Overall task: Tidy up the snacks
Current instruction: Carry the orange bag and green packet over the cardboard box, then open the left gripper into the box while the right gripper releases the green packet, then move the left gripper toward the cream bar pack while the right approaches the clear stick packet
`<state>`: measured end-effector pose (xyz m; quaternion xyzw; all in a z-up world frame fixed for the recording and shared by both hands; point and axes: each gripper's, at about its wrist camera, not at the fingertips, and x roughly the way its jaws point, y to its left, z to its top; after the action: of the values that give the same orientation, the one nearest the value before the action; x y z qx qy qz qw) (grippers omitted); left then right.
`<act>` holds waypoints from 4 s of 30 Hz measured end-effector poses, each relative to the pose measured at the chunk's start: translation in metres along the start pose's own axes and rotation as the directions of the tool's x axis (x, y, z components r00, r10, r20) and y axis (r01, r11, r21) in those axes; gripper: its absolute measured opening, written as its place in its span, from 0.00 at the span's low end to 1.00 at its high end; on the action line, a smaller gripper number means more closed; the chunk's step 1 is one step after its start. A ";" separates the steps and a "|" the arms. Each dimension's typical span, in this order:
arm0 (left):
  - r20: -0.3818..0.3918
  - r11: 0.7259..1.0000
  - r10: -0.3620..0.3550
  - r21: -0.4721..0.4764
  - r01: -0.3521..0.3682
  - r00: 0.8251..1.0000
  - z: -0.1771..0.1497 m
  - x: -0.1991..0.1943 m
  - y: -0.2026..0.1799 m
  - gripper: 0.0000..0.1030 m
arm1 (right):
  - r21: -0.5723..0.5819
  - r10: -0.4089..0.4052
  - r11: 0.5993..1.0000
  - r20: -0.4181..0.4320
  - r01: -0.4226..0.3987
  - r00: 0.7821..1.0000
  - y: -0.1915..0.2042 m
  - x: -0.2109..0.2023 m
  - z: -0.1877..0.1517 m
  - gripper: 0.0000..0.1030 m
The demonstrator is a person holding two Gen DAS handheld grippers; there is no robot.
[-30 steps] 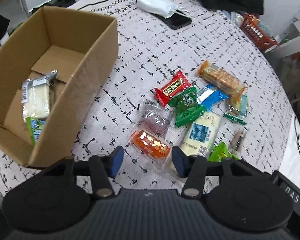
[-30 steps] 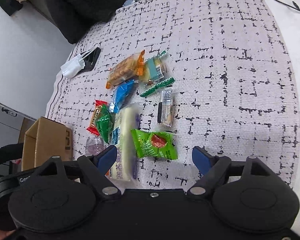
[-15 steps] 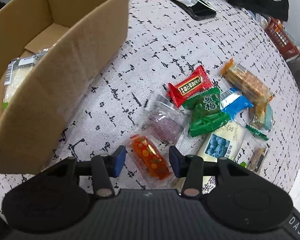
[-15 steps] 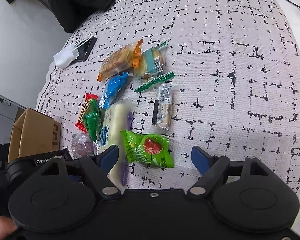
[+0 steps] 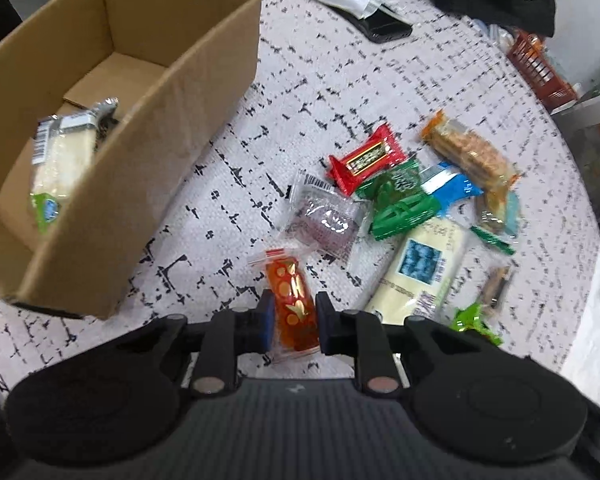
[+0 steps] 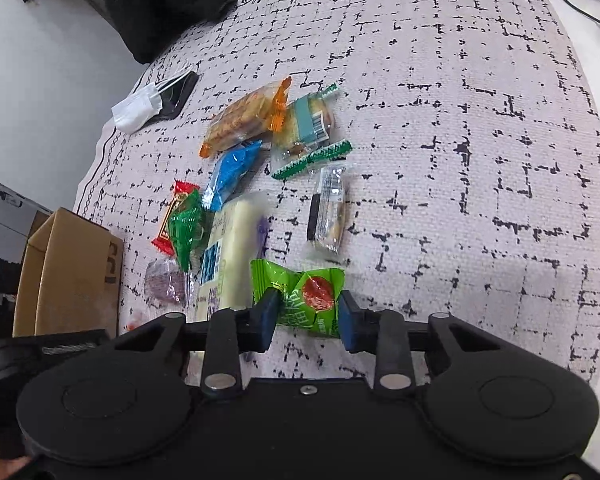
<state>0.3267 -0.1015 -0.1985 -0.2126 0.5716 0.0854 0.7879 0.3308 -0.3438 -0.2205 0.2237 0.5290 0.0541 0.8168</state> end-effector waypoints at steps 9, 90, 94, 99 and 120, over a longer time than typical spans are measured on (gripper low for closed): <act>0.028 0.999 -0.048 0.021 0.047 0.998 -0.001 -0.040 0.011 0.20 | -0.024 -0.026 0.999 0.047 0.027 0.999 0.008 -0.031 -0.010 0.29; 0.150 0.992 -0.059 -0.097 0.075 0.987 0.070 -0.128 0.191 0.71 | -0.195 0.087 0.979 0.108 -0.064 0.990 0.255 -0.061 -0.048 0.58; 0.147 0.994 -0.039 -0.093 0.054 0.988 0.065 -0.132 0.187 0.76 | -0.197 0.077 0.979 0.115 -0.053 0.990 0.246 -0.068 -0.049 0.60; 0.154 0.996 -0.027 -0.079 0.039 0.988 0.060 -0.137 0.177 0.83 | -0.192 0.070 0.981 0.137 -0.042 0.988 0.234 -0.079 -0.049 0.69; 0.191 1.000 -0.017 -0.012 0.020 0.981 0.033 -0.142 0.129 1.00 | -0.167 0.048 0.986 0.182 -0.018 0.982 0.169 -0.107 -0.043 0.79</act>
<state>0.2597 0.0434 -0.0870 -0.2144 0.4906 0.1020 0.8384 0.2716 -0.2146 -0.0740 0.1683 0.4405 0.0901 0.8772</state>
